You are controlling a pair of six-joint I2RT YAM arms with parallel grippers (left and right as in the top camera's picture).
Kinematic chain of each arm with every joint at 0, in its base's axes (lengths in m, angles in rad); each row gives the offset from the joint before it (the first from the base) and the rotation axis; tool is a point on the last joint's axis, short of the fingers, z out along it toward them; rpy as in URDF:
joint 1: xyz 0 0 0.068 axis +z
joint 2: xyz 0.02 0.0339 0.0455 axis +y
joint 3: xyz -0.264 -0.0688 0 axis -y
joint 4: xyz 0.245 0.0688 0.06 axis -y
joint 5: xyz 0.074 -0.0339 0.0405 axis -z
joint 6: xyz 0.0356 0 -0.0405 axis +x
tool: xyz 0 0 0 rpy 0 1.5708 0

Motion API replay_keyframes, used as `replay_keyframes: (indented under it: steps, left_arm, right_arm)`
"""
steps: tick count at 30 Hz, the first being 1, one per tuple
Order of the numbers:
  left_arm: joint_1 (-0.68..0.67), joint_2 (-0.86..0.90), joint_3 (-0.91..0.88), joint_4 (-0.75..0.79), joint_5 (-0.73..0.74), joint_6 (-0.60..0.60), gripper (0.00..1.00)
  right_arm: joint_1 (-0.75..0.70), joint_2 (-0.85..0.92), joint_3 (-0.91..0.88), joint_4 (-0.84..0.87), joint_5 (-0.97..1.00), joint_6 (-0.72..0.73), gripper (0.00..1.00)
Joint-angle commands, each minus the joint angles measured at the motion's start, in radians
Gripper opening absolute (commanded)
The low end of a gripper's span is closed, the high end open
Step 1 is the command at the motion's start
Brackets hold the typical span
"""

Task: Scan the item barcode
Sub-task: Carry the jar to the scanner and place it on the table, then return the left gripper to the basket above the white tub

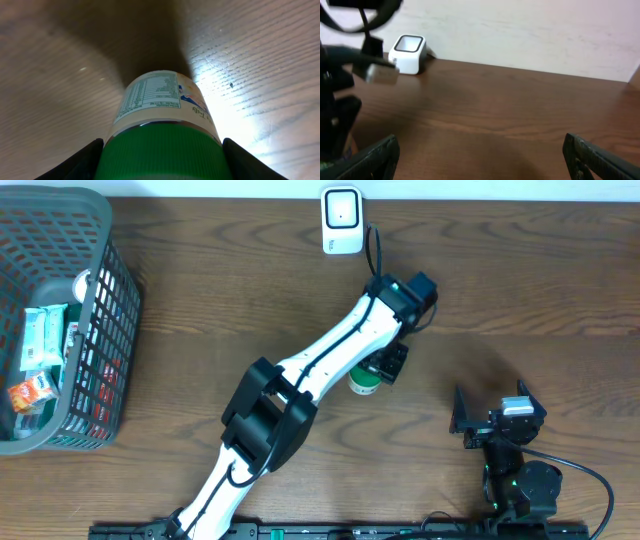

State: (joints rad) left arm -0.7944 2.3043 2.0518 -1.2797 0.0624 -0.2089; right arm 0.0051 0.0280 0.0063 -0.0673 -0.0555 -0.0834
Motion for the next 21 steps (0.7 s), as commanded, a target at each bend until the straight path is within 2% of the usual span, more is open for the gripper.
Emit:
replay_keyframes:
  steps: [1, 3, 6, 9, 21]
  left_arm:
    - [-0.008, 0.012, -0.047, 0.026, 0.004, 0.018, 0.58]
    - [-0.008, 0.012, -0.052, 0.037, 0.005, 0.018, 0.58]
    - [-0.008, 0.006, -0.051, 0.035, 0.005, 0.017, 0.75]
    - [-0.008, 0.001, -0.051, 0.027, 0.005, 0.018, 0.85]
    - [0.023, -0.129, 0.017, 0.033, 0.005, 0.017, 0.86]
  right_arm:
    - [0.0, -0.002, -0.001, -0.004, 0.002, 0.011, 0.99]
    - [0.0, -0.002, -0.001, -0.004, 0.002, 0.011, 0.99]
    - [0.0, -0.002, -0.001, -0.004, 0.002, 0.011, 0.99]
    - [0.0, -0.002, -0.001, -0.004, 0.002, 0.011, 0.99]
    - [0.0, -0.002, -0.001, -0.004, 0.002, 0.011, 0.99]
